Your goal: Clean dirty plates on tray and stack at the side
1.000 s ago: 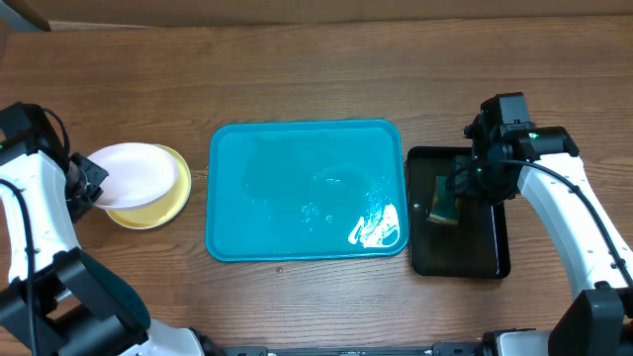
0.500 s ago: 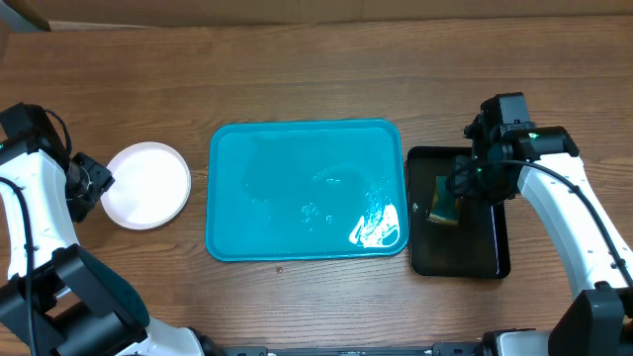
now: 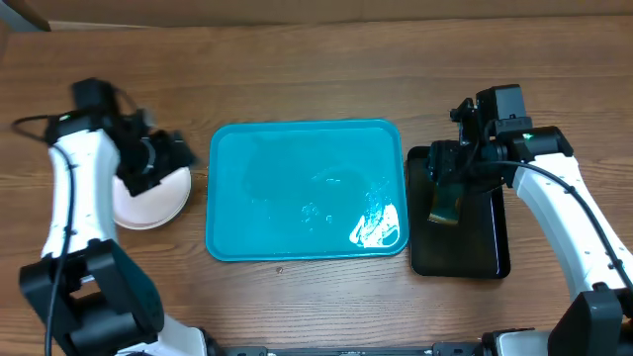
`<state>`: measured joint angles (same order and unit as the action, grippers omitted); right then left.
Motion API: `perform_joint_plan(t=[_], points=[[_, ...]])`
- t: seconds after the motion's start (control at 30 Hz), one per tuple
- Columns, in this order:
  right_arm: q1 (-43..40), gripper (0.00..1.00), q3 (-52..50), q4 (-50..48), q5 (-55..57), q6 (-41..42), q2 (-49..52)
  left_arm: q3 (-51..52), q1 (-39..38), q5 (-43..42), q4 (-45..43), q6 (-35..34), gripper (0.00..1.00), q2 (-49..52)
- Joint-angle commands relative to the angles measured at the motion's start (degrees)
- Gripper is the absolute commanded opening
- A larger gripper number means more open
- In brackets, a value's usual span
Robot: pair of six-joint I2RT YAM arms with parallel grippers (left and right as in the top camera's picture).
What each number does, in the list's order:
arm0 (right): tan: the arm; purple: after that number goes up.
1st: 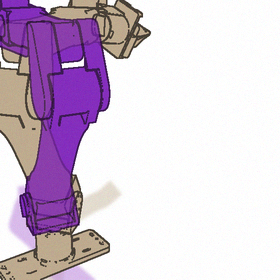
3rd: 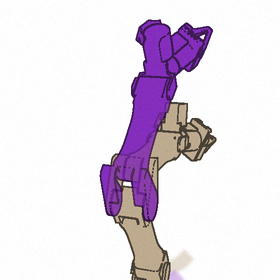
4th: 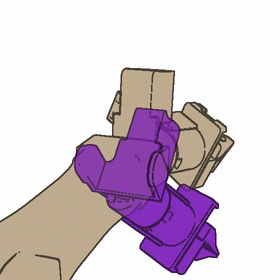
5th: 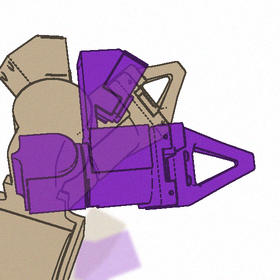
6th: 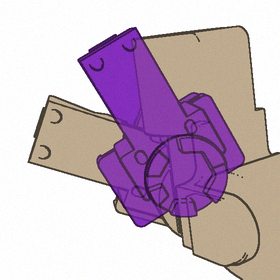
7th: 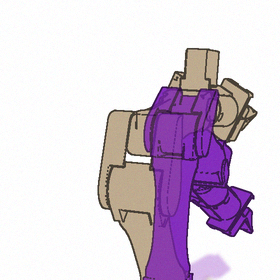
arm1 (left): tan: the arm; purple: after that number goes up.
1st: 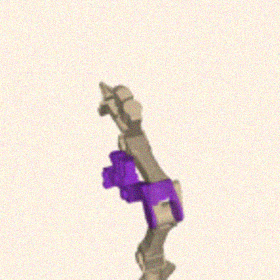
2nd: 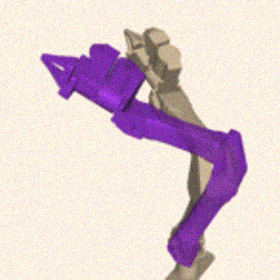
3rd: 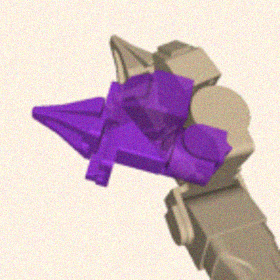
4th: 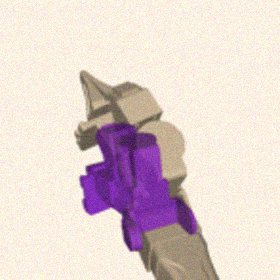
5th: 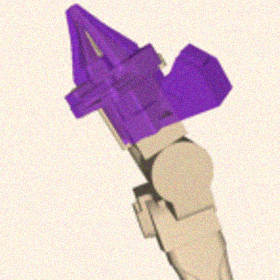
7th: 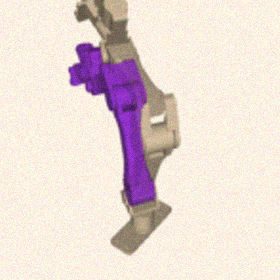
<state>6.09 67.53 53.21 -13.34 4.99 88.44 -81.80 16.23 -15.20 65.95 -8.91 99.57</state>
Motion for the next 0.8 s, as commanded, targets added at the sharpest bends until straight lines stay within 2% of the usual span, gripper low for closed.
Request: perform_joint_plan(t=[0.0, 0.03, 0.23, 0.47, 0.57, 0.77], points=[[-0.1, 0.96, 2.0, 1.6, -0.9, -2.1, -1.0, -0.3, -4.2, -0.2, 4.8, 1.9, 1.00, 0.3], [-0.1, 1.00, 2.1, 2.5, -0.9, -2.1, -1.0, -0.3, -5.0, 0.4, 6.6, 1.8, 1.00, 0.3], [-0.2, 1.00, 2.1, 9.8, -0.9, -1.1, -1.2, -0.3, -8.7, 5.2, 16.6, 1.6, 1.00, 0.3], [-0.2, 1.00, 0.7, 10.0, -0.2, 2.7, -7.6, -0.3, -9.8, 4.0, 22.2, 5.2, 1.00, -2.1], [-0.2, 1.00, -1.1, 9.3, 3.0, 4.4, -12.9, 0.5, -10.3, 3.5, 21.6, 5.3, 1.00, -6.0], [-0.2, 1.00, -9.1, 4.8, 5.6, 5.5, -27.3, 9.5, -11.0, 3.5, 11.0, 4.6, 1.00, -22.6]])
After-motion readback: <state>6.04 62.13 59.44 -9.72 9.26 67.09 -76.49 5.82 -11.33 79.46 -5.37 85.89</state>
